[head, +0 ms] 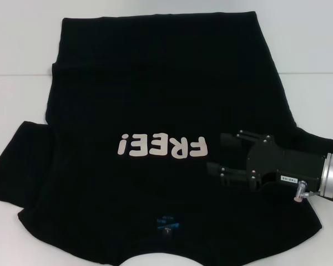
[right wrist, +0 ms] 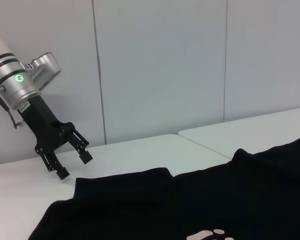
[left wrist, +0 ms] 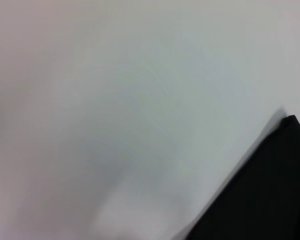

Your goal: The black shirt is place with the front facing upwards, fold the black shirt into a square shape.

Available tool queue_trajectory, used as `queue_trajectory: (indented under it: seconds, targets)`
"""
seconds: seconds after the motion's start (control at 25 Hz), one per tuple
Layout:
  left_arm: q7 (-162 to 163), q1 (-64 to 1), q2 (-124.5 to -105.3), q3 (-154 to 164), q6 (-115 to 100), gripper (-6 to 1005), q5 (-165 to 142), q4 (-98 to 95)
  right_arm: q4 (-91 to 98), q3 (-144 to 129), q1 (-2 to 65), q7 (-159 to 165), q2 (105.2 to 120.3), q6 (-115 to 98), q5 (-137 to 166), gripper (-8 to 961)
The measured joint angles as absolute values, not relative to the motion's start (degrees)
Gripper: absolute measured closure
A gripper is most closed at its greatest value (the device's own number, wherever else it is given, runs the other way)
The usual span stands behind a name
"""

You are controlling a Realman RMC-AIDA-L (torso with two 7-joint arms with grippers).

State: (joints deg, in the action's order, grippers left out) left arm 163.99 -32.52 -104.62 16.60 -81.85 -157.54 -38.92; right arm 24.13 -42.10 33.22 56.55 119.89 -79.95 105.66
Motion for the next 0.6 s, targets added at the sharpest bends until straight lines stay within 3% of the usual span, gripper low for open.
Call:
queue_trajectory:
  seconds: [0.6]
  targets:
    - [164.0, -32.9, -105.16, 17.7, -80.3, 116, -157.6, -38.4, 24.0, -42.1, 33.2, 56.4, 119.88, -80.0, 105.6, 147]
